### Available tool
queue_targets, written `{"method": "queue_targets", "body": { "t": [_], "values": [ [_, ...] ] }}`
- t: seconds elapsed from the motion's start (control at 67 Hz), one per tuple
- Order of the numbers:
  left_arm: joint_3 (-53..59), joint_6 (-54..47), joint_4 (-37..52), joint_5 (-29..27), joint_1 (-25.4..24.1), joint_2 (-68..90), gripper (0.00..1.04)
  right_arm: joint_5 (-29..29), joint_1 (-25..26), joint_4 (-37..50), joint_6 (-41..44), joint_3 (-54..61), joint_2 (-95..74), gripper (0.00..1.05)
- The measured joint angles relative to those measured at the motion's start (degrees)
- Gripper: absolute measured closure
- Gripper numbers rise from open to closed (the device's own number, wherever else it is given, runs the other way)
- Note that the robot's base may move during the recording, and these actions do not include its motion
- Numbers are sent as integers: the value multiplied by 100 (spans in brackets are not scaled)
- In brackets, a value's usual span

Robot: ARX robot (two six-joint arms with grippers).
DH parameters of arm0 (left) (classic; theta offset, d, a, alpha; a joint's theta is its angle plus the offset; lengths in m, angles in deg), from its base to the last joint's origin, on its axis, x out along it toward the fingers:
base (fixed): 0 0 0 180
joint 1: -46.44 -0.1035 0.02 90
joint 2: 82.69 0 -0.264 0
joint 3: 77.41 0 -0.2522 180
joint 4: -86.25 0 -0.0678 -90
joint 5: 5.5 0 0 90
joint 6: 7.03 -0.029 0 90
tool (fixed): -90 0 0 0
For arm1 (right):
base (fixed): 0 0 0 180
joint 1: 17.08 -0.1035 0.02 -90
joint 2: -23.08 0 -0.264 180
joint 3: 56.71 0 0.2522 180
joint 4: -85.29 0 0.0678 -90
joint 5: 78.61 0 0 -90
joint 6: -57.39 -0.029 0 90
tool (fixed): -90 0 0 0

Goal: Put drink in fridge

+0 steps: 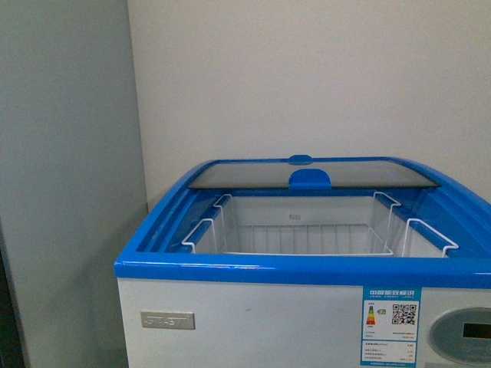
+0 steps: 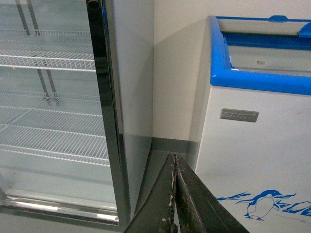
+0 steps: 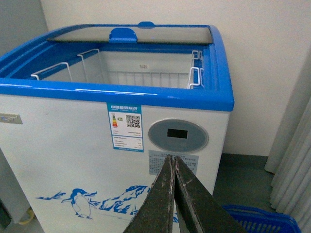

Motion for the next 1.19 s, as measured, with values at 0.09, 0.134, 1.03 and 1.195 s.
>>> {"method": "queue_targets", "body": {
  "t": [0.09, 0.134, 1.03, 1.195],
  "values": [
    [0, 0, 0, 2, 0, 0, 89, 7, 2, 0, 11, 0, 4, 87],
    [0, 2, 0, 2, 0, 0, 79, 7, 0, 0, 11, 0, 4, 76],
    [0, -2, 2, 2, 0, 0, 8, 7, 0, 0, 9, 0, 7, 7],
    [0, -2, 2, 2, 0, 0, 8, 7, 0, 0, 9, 0, 7, 7]
  ]
}}
